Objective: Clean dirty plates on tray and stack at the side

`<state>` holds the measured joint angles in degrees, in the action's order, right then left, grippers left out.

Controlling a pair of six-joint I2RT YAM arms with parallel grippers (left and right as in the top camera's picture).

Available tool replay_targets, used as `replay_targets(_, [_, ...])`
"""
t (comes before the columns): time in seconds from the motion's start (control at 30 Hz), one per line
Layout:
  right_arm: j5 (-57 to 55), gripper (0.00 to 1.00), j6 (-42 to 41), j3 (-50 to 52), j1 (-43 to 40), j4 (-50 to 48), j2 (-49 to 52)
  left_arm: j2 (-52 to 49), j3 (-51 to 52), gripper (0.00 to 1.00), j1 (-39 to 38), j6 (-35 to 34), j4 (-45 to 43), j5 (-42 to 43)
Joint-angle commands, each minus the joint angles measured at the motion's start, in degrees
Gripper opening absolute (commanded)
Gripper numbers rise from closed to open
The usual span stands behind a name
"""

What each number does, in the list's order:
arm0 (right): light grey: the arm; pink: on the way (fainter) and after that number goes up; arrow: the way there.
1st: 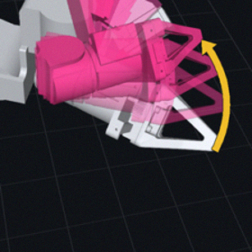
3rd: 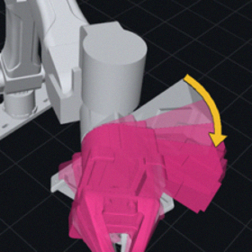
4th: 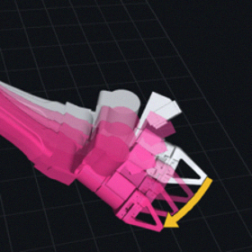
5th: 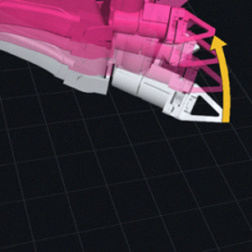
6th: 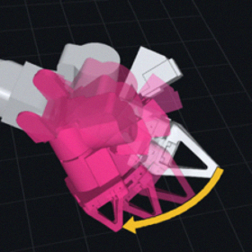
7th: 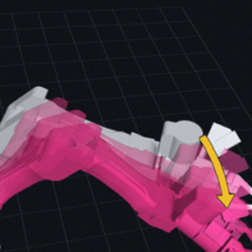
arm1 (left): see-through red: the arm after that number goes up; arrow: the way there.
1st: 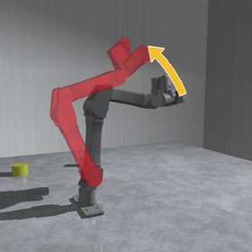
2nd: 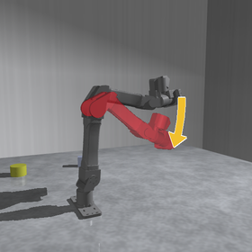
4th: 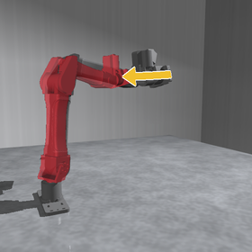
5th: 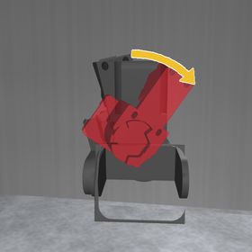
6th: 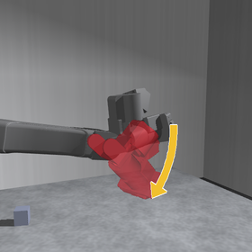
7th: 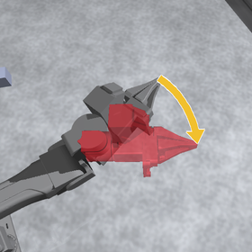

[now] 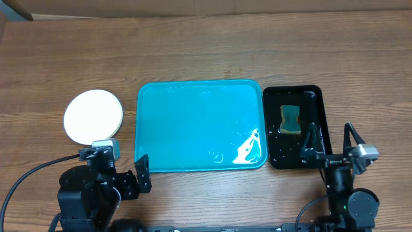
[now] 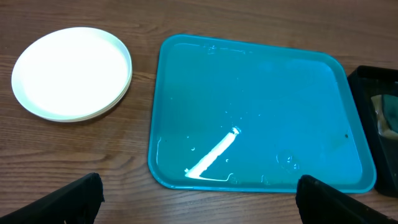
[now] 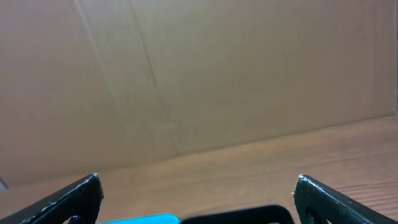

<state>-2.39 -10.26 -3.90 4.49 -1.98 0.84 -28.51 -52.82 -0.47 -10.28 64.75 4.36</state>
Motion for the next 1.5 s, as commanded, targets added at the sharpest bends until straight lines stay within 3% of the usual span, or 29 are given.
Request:
replay_targets(0.0, [-0.5, 1.0, 6.34, 3.23, -0.07, -0.48, -0.68, 0.17, 0.22, 1.0, -0.31, 0.66, -0.04, -0.5])
replay_targets(0.13, [0.81, 1.0, 6.27, 3.45, -0.07, 6.8, -0.68, 0.17, 0.22, 1.0, -0.31, 0.66, -0.04, -0.5])
replay_targets(1.47, [0.76, 1.0, 6.21, 3.43, -0.02, 6.73, -0.68, 1.75, 1.38, 1.0, -0.44, 2.01, -0.59, -2.54])
